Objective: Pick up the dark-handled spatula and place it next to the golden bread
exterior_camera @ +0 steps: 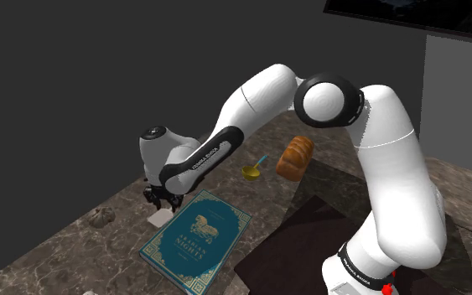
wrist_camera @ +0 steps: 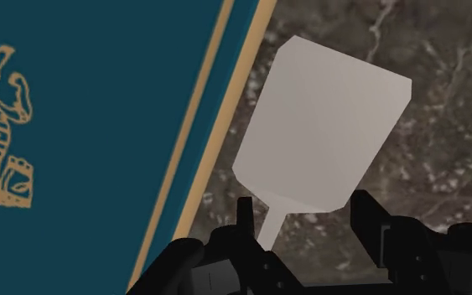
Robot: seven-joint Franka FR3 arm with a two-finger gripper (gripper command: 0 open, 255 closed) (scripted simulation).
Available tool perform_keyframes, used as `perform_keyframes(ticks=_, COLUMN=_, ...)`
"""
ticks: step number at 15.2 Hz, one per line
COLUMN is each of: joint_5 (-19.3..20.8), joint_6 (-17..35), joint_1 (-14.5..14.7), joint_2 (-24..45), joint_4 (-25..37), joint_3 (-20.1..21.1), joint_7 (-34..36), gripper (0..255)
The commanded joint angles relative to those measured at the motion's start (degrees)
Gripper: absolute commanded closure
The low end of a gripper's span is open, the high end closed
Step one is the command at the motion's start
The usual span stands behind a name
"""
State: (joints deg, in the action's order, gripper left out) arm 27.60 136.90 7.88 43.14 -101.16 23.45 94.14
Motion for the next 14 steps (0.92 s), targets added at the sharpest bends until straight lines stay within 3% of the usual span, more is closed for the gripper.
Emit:
perform_keyframes(ticks=1, joint_5=-0.48, joint_6=-0.86, joint_1=-0.28, joint_2=-0.92, joint_4=-0.08, joint_3=0.44, joint_7=-0.33, gripper=255)
perform_keyframes(ticks=14, joint_5=-4.14, joint_6=-6.82, joint_1=-2.50, joint_2=-8.04, joint_4=-0.98, joint_3=3.57, joint_7=-2.68, gripper=255)
